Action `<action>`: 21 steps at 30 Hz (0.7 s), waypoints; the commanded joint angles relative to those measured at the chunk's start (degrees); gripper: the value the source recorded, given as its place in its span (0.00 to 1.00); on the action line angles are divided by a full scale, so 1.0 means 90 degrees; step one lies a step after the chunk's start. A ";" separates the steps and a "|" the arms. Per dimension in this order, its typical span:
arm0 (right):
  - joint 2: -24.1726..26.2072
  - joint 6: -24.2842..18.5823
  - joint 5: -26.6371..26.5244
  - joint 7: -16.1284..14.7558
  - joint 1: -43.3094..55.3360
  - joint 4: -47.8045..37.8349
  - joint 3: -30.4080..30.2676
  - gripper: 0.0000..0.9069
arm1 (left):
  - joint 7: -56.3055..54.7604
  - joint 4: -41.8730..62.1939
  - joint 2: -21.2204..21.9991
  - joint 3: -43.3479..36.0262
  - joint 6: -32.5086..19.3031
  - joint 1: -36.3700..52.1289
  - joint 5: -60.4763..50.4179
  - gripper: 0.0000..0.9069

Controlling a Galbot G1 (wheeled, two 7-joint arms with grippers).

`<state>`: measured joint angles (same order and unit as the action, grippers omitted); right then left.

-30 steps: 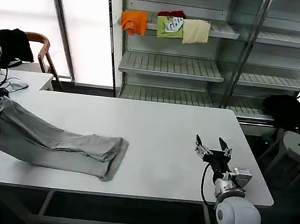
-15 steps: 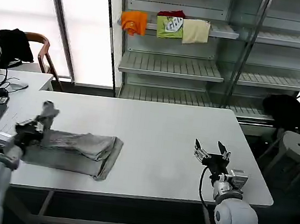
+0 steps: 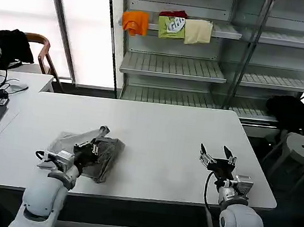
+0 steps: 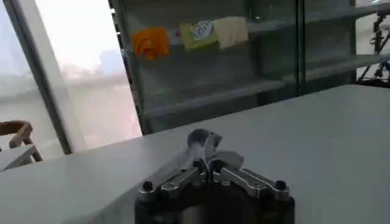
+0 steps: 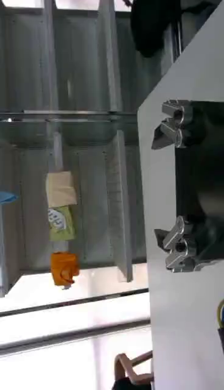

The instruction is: Fold and organize the clothes.

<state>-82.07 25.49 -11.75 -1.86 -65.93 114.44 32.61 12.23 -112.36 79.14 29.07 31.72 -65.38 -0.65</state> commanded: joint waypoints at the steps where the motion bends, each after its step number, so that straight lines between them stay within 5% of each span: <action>1: -0.0030 -0.0037 0.0053 -0.0010 -0.0008 -0.0062 -0.0018 1.00 | -0.0099 0.0043 0.0347 -0.0552 0.0143 -0.0091 -0.0329 1.00; 16: -0.0074 -0.0047 0.0115 0.0018 -0.0024 -0.0038 -0.0071 1.00 | -0.0200 0.0037 0.0690 -0.0906 0.0138 -0.0332 -0.0378 1.00; 21: -0.0089 -0.0042 0.0139 0.0043 -0.0048 -0.0011 -0.0067 1.00 | -0.0218 -0.0709 0.0663 -0.0470 0.0041 -0.0568 0.0565 1.00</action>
<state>-82.79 25.13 -10.61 -1.53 -66.27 114.24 32.00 10.62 -112.66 84.40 22.66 32.60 -68.24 -2.61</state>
